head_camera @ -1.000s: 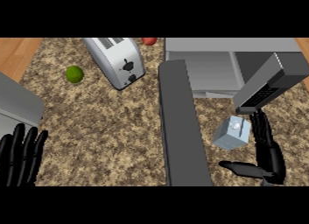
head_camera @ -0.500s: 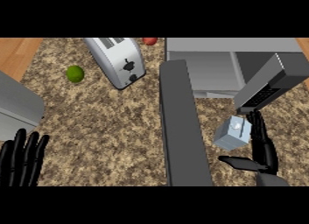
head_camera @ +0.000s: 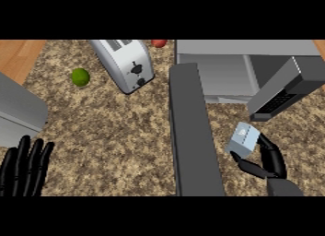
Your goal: Pick up the milk, place it into the microwave and close the microwave
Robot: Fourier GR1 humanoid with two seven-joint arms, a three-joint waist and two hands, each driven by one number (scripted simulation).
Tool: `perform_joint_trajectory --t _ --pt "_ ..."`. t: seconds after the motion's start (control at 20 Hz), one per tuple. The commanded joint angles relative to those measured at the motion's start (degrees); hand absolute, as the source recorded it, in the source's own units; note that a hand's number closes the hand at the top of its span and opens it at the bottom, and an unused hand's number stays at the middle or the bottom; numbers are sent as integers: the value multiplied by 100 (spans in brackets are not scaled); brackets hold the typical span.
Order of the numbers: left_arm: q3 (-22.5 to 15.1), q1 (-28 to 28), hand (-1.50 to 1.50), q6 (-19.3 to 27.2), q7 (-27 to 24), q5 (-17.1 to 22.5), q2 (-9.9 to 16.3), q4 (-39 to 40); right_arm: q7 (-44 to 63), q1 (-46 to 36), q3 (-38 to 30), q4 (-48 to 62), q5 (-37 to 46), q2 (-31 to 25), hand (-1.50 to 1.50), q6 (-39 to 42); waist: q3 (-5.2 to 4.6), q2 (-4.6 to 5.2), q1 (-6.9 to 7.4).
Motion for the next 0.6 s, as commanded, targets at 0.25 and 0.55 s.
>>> perform_joint_trajectory --t 0.25,0.55 --pt "249 -85 -150 -17 37 130 78 47 -840 -53 433 -165 39 147 150 1057 -3 -13 -57" --pt "52 298 -150 -26 -75 119 57 -144 -933 890 392 -409 -330 -171 150 1521 -6 -32 -79"
